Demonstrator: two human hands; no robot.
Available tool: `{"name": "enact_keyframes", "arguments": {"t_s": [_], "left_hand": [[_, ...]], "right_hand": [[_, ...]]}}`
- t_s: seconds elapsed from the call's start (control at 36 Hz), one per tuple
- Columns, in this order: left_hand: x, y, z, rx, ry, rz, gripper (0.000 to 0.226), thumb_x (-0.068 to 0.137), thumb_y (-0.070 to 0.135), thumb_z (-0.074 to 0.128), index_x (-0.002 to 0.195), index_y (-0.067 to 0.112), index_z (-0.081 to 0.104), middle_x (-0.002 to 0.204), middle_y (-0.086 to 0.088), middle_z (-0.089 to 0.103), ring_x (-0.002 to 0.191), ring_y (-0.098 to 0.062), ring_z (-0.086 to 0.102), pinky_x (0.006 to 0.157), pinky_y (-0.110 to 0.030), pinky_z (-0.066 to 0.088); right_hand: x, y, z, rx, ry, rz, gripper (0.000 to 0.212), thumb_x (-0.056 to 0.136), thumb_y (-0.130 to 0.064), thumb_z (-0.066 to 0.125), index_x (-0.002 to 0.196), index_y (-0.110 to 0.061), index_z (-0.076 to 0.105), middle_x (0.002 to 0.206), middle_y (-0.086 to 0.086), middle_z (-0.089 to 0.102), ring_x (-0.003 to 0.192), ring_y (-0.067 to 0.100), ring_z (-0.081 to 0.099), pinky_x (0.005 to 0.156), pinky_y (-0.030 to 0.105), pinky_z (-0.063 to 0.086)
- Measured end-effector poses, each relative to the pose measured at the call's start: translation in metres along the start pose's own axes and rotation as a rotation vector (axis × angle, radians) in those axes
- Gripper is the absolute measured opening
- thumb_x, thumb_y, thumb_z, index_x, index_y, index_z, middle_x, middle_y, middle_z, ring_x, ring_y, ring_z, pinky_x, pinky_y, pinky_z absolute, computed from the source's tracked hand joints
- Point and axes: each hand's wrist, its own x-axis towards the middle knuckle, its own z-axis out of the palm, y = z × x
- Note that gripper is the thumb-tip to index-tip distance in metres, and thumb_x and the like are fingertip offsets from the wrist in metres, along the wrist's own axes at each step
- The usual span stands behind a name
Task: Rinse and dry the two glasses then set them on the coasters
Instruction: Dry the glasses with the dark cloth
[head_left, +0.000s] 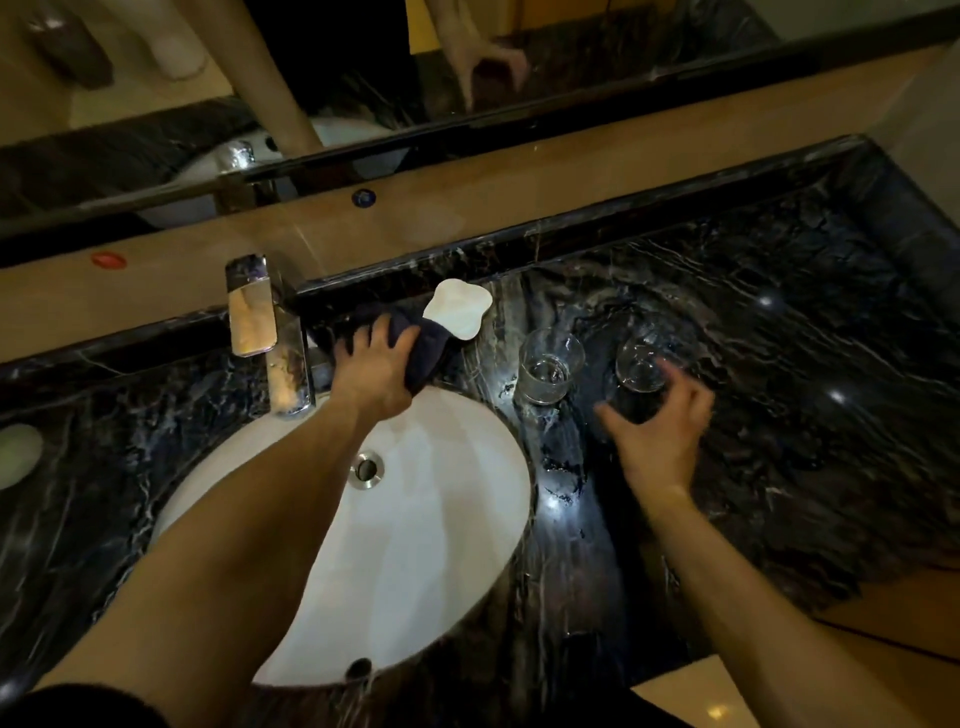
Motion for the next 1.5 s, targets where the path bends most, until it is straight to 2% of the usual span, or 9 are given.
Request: {"name": "enact_keyframes", "arguments": {"t_s": [0.14,0.25,0.5,0.69,0.92,1.06,1.22,1.33,1.5], "left_hand": [[0.004,-0.006,-0.005,0.044,-0.018,0.041,0.082,0.078,0.033,0.066,0.148,0.030,0.024,0.152,-0.013,0.022,0.128,-0.040,0.032,0.101,-0.055,0.035],[0.004,-0.009,-0.004,0.002,-0.018,0.050,0.081,0.078,0.030,0.065,0.148,0.031,0.025,0.152,-0.013,0.021,0.128,-0.040,0.031,0.101,-0.057,0.034],[0.001,-0.012,-0.001,0.004,0.012,0.033,0.075,0.086,0.031,0.060,0.150,0.032,0.022,0.146,-0.013,0.029,0.124,-0.038,0.035,0.100,-0.054,0.035],[-0.011,-0.006,-0.011,-0.025,0.044,-0.009,0.065,0.091,0.031,0.057,0.148,0.026,0.026,0.139,-0.015,0.039,0.122,-0.037,0.041,0.100,-0.052,0.036],[-0.042,0.011,-0.035,-0.641,0.260,-0.108,0.052,0.076,0.032,0.061,0.123,0.026,0.041,0.102,-0.012,0.065,0.092,-0.035,0.060,0.073,-0.044,0.052],[-0.090,0.029,-0.058,-1.030,0.346,-0.102,0.037,0.078,0.044,0.063,0.114,0.045,0.052,0.103,0.003,0.064,0.096,-0.022,0.058,0.082,-0.041,0.052],[-0.145,0.047,-0.089,-1.050,0.493,0.093,0.043,0.081,0.024,0.075,0.119,0.034,0.059,0.112,0.001,0.048,0.099,0.000,0.050,0.083,-0.006,0.040],[-0.162,0.067,-0.087,-0.861,0.496,0.159,0.052,0.085,0.050,0.062,0.130,0.026,0.052,0.128,0.001,0.034,0.109,-0.005,0.043,0.087,-0.016,0.048],[-0.171,0.083,-0.080,-0.868,0.298,0.186,0.045,0.094,0.042,0.054,0.135,0.037,0.037,0.133,0.012,0.029,0.112,-0.010,0.048,0.082,-0.032,0.053]], "right_hand": [[-0.010,-0.024,0.027,0.068,0.015,0.011,0.109,0.069,-0.022,0.088,0.151,-0.038,0.018,0.141,0.006,0.036,0.128,0.023,0.040,0.100,0.040,0.041],[-0.015,-0.032,0.043,0.002,0.105,-0.058,0.096,0.064,-0.019,0.089,0.142,-0.026,0.034,0.137,0.008,0.038,0.126,0.026,0.038,0.106,0.048,0.041],[-0.002,-0.037,0.064,0.329,-0.300,0.080,0.096,0.066,-0.016,0.090,0.144,-0.030,0.035,0.133,-0.014,0.048,0.119,0.003,0.045,0.096,0.020,0.036],[0.006,-0.037,0.066,0.289,-0.337,0.075,0.087,0.065,-0.018,0.091,0.136,-0.025,0.042,0.127,-0.010,0.057,0.113,0.003,0.055,0.097,0.023,0.046],[-0.018,-0.051,0.041,0.251,-0.436,-0.129,0.073,0.065,-0.022,0.091,0.120,-0.046,0.049,0.123,-0.012,0.058,0.115,0.004,0.055,0.094,0.018,0.044],[-0.038,-0.056,0.017,0.189,-0.456,-0.324,0.080,0.060,-0.012,0.090,0.122,-0.043,0.050,0.127,-0.007,0.048,0.118,0.006,0.052,0.094,0.007,0.040],[-0.057,-0.063,-0.006,0.106,-0.492,-0.441,0.082,0.060,-0.022,0.088,0.126,-0.046,0.046,0.125,-0.017,0.048,0.119,0.004,0.050,0.101,0.025,0.045],[-0.066,-0.066,-0.015,0.032,-0.515,-0.425,0.083,0.063,-0.024,0.089,0.126,-0.050,0.040,0.114,-0.029,0.044,0.115,0.010,0.048,0.088,0.005,0.036],[-0.071,-0.070,-0.022,-0.016,-0.491,-0.492,0.082,0.064,-0.027,0.089,0.128,-0.044,0.041,0.112,-0.038,0.041,0.113,0.006,0.043,0.088,0.009,0.034]]}}
